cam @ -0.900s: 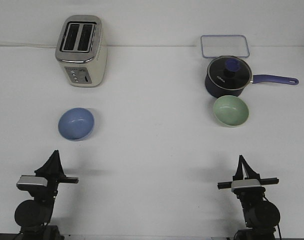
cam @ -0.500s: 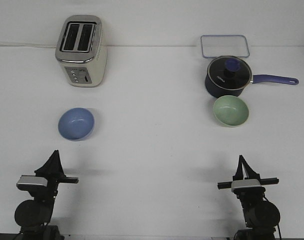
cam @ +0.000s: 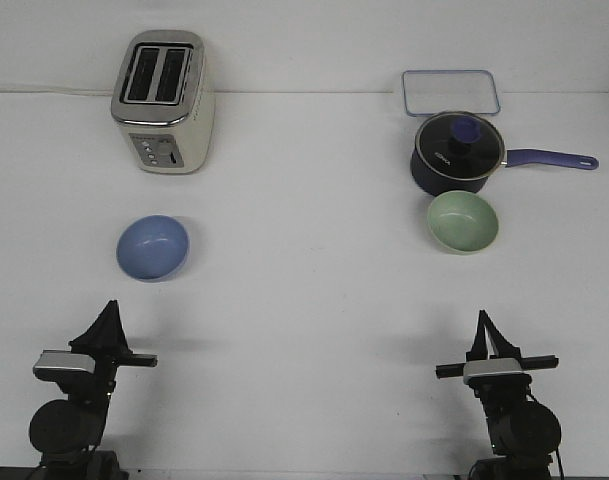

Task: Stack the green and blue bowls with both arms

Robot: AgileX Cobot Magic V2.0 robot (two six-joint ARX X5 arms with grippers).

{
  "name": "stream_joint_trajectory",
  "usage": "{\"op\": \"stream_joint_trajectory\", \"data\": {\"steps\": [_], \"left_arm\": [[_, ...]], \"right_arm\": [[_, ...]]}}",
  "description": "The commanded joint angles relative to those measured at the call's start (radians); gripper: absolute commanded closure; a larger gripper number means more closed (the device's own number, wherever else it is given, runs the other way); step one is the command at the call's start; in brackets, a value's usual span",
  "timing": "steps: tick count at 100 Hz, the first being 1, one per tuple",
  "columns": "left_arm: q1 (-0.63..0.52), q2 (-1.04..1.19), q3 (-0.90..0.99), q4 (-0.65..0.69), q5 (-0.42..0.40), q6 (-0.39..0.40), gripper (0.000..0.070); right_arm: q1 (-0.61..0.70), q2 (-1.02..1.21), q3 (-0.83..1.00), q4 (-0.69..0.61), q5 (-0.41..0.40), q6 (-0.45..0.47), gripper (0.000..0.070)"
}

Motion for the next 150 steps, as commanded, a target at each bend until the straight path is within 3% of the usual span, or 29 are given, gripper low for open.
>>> {"op": "stream_joint_trajectory", "data": {"steps": [1,49,77,83,93,98,111,122,150], "left_arm": [[0.001,-0.002,-0.019,0.013,0.0,-0.002,0.0687],[0.001,-0.002,-0.019,0.013,0.0,-0.002,0.0687],[0.001,-0.002,-0.019,0.012,0.0,-0.002,0.0687],[0.001,-0.002,-0.019,0.013,0.0,-0.002,0.0687],[0.001,-0.002,-0.019,0.013,0.0,-0.002,0.0687],[0.001,-0.002,-0.019,0.012,0.0,-0.002,0.0687],[0.001,-0.002,-0.019,0.013,0.0,-0.002,0.0687],[0.001,-0.002,-0.019,0.013,0.0,-0.002,0.0687],[0.001,-0.002,-0.019,0.013,0.0,-0.002,0.0687]], "right_arm": [[0.0,-0.002,-0.002,0.014,-0.003,0.029,0.0695],[0.0,-0.001,0.031,-0.032,-0.002,0.499,0.0696],[-0.001,0.126,0.28,-0.272,0.01,0.594,0.0693],[-0.001,0.193,0.343,-0.31,0.007,0.595,0.0614],[-0.001,0.326,0.447,-0.369,0.007,0.596,0.0302],[-0.001,0.401,0.499,-0.397,0.008,0.598,0.0223],[-0.009,0.6,0.629,-0.438,0.008,0.597,0.0214],[-0.035,0.784,0.747,-0.466,0.003,0.593,0.0165],[-0.156,1.273,1.065,-0.507,-0.071,0.52,0.0166]]}}
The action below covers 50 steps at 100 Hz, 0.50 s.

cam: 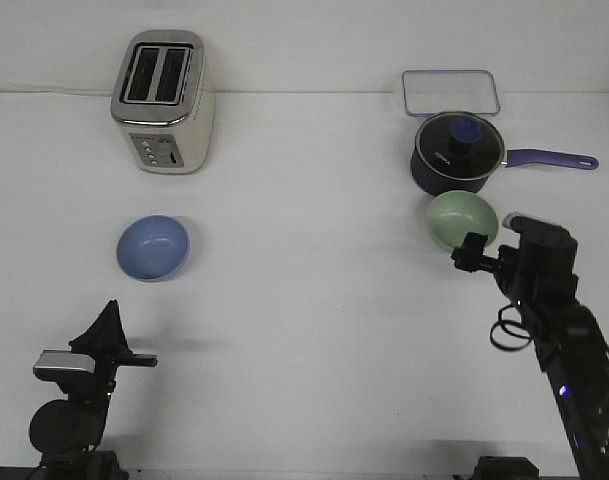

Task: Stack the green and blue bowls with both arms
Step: 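Reach the right gripper to the rim of the pale green bowl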

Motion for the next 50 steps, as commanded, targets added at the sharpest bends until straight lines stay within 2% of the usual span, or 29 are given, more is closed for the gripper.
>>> {"op": "stream_joint_trajectory", "data": {"steps": [1,26,50], "left_arm": [[0.001,-0.002,-0.019,0.013,0.0,-0.002,0.0687],[0.001,-0.002,-0.019,0.013,0.0,-0.002,0.0687],[0.001,-0.002,-0.019,0.013,0.0,-0.002,0.0687]], "right_arm": [[-0.022,0.117,0.076,-0.008,-0.015,-0.031,0.0166],[-0.085,0.45,0.312,-0.079,-0.024,-0.066,0.0167],[-0.105,0.645,0.404,-0.077,-0.057,-0.076,0.0168]]}}
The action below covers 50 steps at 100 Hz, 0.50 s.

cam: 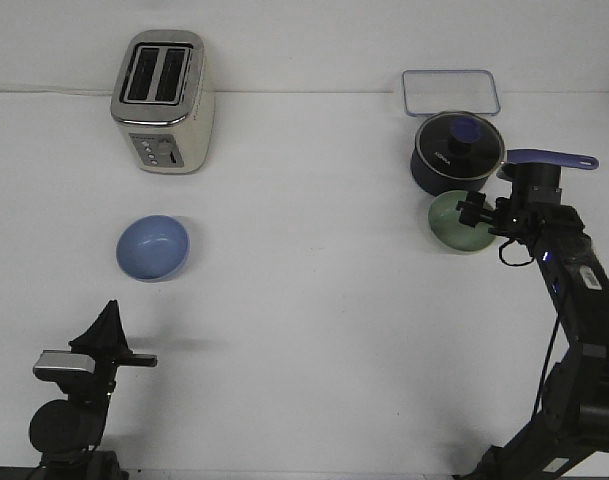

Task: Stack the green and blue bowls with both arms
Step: 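Reach the right gripper to the rim of the pale green bowl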

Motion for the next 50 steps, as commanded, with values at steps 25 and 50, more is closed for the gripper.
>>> {"op": "stream_joint_trajectory", "data": {"steps": [25,50], "left_arm": [[0.001,-0.002,-0.019,0.013,0.0,-0.002,0.0687],[0.001,-0.002,-0.019,0.012,0.0,-0.002,0.0686]], "right_arm": [[-0.004,0.13,0.031,0.006,-0.005,-0.031,0.0636],[-0.005,0.101,0.031,0.008,-0.021,-0.046,0.07]]}}
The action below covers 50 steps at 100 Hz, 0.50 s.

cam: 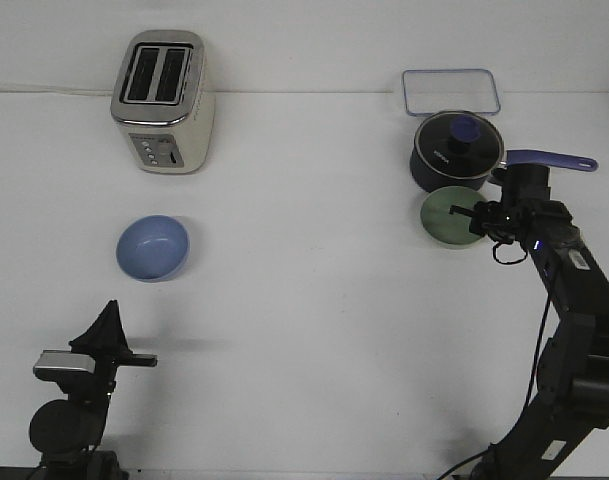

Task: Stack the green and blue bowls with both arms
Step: 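Reach the right gripper to the rim of the pale green bowl, then grasp the green bowl rim with the right gripper and lift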

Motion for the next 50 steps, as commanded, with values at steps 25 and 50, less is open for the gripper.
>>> {"op": "stream_joint_trajectory", "data": {"steps": [25,50], "left_arm": [[0.001,-0.002,-0.019,0.012,0.0,-0.002,0.0686],[0.001,-0.002,-0.019,0.013,0.0,-0.002,0.0687]], "right_arm": [[-0.001,-0.131,0.008,-0.026,-0.037,-0.02,0.07],[0.003,-0.352,0.008,-0.117,-0.181,-0.02,0.07]]}}
